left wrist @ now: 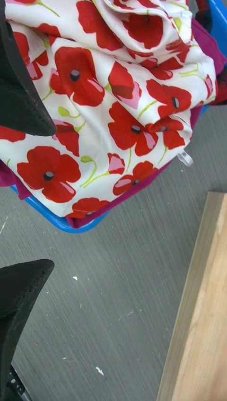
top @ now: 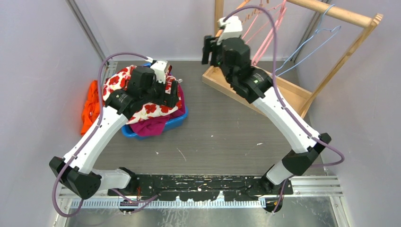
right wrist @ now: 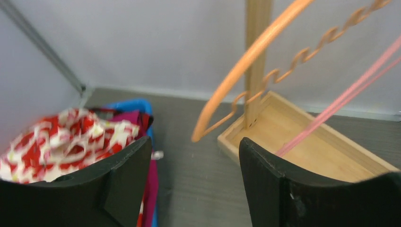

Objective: Remove the skirt from the hanger
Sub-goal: Reset both arms

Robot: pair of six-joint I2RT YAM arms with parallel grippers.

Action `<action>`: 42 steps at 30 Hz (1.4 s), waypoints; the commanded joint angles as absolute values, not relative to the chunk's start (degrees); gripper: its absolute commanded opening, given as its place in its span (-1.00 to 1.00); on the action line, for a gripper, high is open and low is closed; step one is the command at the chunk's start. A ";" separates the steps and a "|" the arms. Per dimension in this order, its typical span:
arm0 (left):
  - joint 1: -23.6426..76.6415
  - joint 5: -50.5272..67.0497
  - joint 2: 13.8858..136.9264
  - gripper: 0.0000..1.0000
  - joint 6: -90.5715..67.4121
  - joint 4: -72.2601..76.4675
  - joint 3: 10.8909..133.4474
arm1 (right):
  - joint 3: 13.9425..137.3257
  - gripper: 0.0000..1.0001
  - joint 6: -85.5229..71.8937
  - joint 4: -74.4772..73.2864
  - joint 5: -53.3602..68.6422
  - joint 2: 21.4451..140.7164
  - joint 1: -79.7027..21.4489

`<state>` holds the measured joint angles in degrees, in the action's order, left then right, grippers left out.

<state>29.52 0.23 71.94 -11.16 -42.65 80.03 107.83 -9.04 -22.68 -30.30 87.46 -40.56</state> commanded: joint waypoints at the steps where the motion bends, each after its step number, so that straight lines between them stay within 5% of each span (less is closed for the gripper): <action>1: 28.96 -4.21 72.33 0.99 -11.83 -38.92 82.21 | 109.07 0.47 -5.60 -36.26 -21.22 92.73 -43.22; 6: 27.60 -3.42 75.59 0.99 -8.53 -37.73 82.30 | 112.76 0.59 -0.57 -46.67 -19.91 99.53 -43.29; 15: 8.93 20.95 78.16 0.99 -2.86 -34.82 80.81 | 109.58 0.78 -1.25 -45.65 -16.95 103.04 -38.75; 25: 4.31 10.35 78.93 0.99 -4.45 -32.60 77.23 | 102.39 1.00 -6.04 -40.02 -13.73 102.33 -32.22; 42: 7.48 -0.79 75.04 0.99 -13.49 -26.44 69.36 | 101.96 1.00 -7.99 -39.51 -12.20 100.93 -32.66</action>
<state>5.76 3.44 77.52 -11.88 -30.74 69.08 101.12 -8.16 -41.74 -12.71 104.47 -32.29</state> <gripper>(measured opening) 0.994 0.999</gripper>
